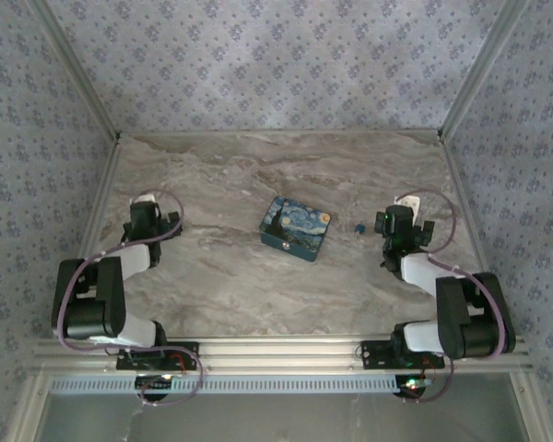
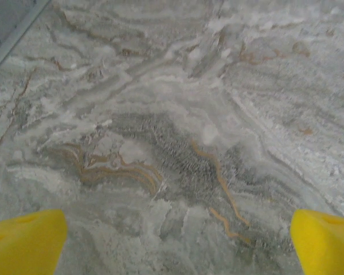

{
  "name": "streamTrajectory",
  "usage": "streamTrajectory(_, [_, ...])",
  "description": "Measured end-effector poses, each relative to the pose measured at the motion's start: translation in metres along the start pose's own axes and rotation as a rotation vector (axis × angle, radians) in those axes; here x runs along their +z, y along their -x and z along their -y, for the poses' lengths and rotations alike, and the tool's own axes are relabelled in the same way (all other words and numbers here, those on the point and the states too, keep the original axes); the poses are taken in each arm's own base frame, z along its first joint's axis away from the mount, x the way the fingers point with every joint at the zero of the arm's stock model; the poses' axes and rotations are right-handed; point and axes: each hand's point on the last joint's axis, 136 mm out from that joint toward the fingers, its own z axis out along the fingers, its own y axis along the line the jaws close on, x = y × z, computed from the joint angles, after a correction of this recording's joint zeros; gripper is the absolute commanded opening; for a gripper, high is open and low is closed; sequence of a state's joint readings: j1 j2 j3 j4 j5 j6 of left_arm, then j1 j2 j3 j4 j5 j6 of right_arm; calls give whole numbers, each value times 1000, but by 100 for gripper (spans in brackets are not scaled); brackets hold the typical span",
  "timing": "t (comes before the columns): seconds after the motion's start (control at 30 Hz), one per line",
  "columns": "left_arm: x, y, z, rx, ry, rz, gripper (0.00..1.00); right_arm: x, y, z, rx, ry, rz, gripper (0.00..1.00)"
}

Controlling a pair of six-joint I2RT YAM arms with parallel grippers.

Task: Unlock a padlock with a key

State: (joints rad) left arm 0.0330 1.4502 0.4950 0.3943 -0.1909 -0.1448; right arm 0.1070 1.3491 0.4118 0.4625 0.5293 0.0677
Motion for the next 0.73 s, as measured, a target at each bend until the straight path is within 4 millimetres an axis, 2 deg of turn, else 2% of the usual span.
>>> streamTrajectory(0.13, [6,4,15,39,-73,99,100,9,-5,-2,49,68,61,100])
streamTrajectory(0.2, [7,-2,21,62,-101,100,100,18,-10,-8,47,118,62,100])
streamTrajectory(0.3, [6,4,26,75,-120,135,100,25,-15,-18,36,170,49,100])
streamTrajectory(0.5, [1,21,31,91,-107,216,99,22,-1,-29,29,223,103,100])
streamTrajectory(0.73, [-1,25,32,97,-89,237,99,24,3,-29,40,250,109,100])
